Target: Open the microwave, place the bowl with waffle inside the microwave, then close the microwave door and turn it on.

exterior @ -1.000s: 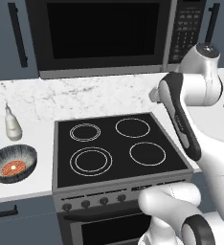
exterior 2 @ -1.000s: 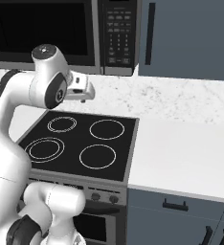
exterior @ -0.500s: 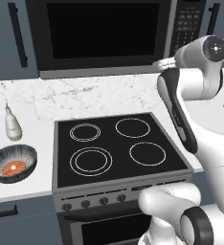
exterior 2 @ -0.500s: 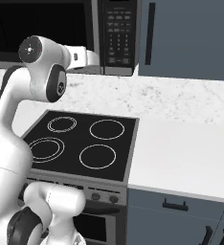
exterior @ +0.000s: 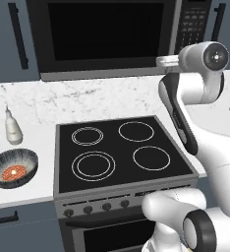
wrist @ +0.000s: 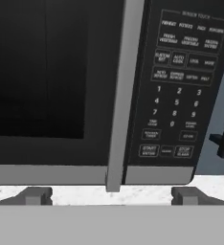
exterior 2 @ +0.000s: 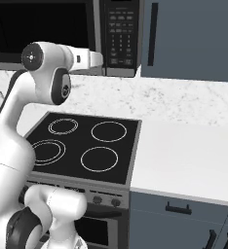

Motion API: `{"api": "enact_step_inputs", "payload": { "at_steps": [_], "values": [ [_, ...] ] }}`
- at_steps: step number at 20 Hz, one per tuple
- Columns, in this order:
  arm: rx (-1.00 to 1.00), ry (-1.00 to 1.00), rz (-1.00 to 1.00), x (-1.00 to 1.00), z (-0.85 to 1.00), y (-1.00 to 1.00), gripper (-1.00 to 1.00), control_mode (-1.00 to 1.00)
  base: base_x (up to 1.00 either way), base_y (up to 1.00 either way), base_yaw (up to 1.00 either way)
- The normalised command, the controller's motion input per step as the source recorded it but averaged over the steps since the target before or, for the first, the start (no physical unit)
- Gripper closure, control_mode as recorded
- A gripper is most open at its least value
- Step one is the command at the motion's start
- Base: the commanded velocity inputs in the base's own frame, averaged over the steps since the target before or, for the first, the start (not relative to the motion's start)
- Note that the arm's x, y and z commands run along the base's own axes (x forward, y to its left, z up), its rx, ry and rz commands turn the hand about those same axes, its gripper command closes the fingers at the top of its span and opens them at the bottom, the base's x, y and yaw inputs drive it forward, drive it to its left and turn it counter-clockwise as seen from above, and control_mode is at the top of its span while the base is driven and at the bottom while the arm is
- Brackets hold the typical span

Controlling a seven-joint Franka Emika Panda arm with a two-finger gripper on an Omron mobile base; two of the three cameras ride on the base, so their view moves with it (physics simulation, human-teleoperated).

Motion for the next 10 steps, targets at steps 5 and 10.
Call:
{"api": "enact_step_inputs", "payload": {
  "at_steps": [5, 10],
  "values": [
    [0.01, 0.03, 0.01, 0.25, 0.0, -0.05, -1.0, -1.0, 0.0, 0.0, 0.0],
    [0.09, 0.04, 0.02, 0.51, 0.0, -0.26, -1.0, -1.0, 0.0, 0.0, 0.0]
  ]
}}
